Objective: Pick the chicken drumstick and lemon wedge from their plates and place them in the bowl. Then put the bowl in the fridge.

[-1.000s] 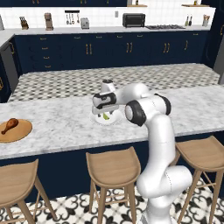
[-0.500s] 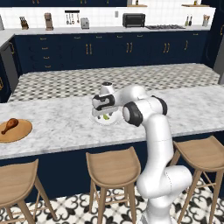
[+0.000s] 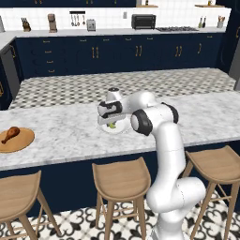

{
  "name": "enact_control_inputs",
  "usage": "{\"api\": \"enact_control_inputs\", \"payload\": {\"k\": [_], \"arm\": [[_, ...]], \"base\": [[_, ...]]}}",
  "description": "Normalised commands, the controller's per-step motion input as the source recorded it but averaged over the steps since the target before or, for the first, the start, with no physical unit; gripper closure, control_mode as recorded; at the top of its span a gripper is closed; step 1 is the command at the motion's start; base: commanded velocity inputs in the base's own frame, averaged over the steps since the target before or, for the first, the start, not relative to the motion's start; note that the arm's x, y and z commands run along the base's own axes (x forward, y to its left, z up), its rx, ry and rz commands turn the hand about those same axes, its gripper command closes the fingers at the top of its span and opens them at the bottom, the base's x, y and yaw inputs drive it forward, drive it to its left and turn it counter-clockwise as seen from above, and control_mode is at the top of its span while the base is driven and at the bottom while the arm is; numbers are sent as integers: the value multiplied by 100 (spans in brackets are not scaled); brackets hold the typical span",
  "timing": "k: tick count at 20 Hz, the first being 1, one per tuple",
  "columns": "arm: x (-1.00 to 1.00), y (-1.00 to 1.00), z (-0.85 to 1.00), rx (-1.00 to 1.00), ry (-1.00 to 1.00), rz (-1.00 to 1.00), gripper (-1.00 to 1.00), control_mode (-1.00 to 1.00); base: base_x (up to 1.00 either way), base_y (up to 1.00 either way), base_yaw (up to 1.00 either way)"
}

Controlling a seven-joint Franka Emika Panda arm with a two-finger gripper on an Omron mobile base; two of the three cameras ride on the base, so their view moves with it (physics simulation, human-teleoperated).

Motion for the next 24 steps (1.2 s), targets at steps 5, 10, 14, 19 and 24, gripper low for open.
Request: {"api": "enact_control_inputs", "payload": {"k": [5,10,14,19,24], "arm": [[-4,-14,-12,0,0,0,100,-100],[-15,-40,37,0,0,-6,100,-100],[-15,-51,74,0,3,-11,100,-100],[-37,-55,68,-1,9,-13,100,-100],[-67,-72,44,-1,8,-19,100,-100]], "base": [[0,0,0],[0,0,0],[0,0,0],[0,0,0],[0,0,0]]}}
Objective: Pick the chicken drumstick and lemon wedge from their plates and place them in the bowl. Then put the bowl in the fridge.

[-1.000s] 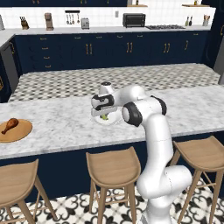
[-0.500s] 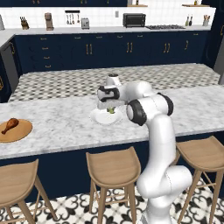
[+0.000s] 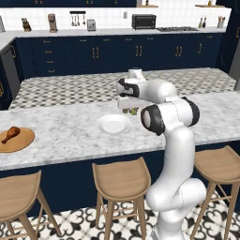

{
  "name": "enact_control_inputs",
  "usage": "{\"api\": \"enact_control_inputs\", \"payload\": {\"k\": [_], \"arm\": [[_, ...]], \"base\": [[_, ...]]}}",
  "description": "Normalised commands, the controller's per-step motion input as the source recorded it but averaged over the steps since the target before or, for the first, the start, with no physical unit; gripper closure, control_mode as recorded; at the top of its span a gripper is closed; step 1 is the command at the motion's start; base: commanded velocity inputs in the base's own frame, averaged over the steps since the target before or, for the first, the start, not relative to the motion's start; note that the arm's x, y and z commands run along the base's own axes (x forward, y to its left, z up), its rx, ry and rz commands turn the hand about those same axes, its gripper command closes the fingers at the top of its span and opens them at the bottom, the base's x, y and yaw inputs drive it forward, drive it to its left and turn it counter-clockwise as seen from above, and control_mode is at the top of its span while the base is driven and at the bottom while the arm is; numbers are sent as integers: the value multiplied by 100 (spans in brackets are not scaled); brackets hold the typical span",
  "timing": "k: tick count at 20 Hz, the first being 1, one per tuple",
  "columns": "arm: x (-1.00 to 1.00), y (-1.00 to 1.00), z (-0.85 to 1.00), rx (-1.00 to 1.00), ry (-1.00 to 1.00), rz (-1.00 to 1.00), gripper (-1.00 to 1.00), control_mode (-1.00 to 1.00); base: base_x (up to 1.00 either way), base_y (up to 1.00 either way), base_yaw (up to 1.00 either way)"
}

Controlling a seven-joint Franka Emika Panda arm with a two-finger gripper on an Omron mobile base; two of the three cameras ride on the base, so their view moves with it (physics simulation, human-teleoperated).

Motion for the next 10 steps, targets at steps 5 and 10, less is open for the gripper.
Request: {"api": "enact_control_inputs", "payload": {"k": [5,10], "arm": [[-42,-84,14,-2,13,-21,100,-100],[0,-78,0,-3,0,-11,100,-100]], "base": [[0,0,0],[0,0,0]]}}
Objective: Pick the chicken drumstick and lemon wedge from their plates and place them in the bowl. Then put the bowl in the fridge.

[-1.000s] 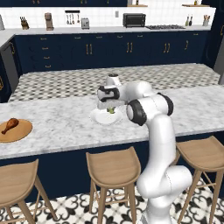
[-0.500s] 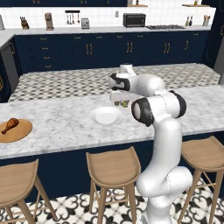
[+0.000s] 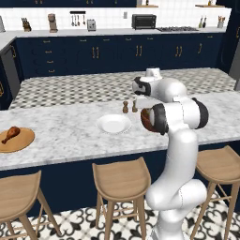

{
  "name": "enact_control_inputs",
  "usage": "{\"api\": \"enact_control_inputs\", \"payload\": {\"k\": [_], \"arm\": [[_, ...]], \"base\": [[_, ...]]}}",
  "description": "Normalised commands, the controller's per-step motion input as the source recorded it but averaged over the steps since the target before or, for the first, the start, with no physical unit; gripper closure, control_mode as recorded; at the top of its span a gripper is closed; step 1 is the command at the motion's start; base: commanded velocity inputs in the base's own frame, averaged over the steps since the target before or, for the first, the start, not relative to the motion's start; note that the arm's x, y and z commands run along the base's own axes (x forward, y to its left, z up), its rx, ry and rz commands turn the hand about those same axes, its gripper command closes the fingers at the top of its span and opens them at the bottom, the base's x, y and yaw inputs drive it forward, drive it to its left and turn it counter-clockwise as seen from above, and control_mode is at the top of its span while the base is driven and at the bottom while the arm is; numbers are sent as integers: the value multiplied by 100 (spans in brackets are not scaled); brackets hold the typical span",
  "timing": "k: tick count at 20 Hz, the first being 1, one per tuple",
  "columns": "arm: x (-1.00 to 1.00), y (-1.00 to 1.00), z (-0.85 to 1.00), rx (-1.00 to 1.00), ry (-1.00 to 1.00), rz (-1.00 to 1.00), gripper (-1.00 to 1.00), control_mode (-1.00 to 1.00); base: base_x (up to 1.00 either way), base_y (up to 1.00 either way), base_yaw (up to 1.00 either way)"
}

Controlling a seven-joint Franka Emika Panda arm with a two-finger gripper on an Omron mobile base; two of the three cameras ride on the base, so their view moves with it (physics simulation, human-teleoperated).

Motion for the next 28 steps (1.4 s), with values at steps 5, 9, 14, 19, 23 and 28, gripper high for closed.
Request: {"api": "enact_control_inputs", "payload": {"k": [5,9,14,19,23,28], "arm": [[21,-58,-4,0,0,-1,100,-100],[43,-37,-26,0,0,0,100,-100],[3,-30,-55,-1,0,0,100,-100],[0,-23,-43,0,0,0,100,-100],[0,-3,-23,0,0,0,100,-100],[0,0,-1,0,0,0,-100,-100]], "base": [[0,0,0],[0,0,0],[0,0,0],[0,0,0],[0,0,0],[0,0,0]]}}
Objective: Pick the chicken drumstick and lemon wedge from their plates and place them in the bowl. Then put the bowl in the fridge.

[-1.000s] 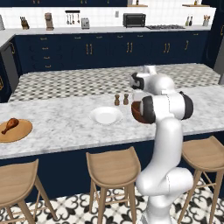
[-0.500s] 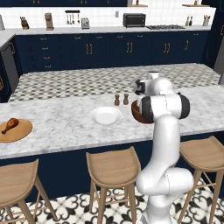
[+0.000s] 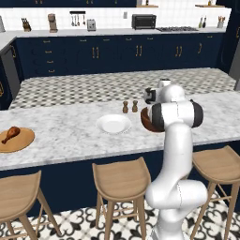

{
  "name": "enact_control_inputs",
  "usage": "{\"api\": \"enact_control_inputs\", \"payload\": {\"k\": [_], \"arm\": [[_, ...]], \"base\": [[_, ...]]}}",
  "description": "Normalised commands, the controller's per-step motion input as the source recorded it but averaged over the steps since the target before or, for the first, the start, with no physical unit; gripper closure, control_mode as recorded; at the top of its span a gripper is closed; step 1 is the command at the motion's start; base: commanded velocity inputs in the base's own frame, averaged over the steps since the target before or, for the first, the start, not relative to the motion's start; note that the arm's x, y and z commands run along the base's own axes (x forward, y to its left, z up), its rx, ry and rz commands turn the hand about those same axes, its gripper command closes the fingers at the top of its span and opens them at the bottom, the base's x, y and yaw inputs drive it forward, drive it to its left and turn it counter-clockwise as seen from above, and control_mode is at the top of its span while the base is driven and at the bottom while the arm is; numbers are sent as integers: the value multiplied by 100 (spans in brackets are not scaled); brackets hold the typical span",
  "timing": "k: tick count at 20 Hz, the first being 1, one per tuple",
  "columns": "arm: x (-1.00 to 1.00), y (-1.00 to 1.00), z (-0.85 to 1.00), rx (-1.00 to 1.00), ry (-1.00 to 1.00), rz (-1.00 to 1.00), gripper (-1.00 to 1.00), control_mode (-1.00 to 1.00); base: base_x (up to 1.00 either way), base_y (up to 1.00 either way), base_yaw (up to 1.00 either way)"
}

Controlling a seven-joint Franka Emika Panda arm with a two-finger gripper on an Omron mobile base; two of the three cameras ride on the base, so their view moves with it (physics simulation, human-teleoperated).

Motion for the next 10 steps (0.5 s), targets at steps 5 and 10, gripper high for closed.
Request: {"api": "enact_control_inputs", "payload": {"k": [5,10], "arm": [[0,0,0,0,0,0,-100,-100],[-12,0,48,0,0,0,-100,-100]], "base": [[0,0,0],[0,0,0]]}}
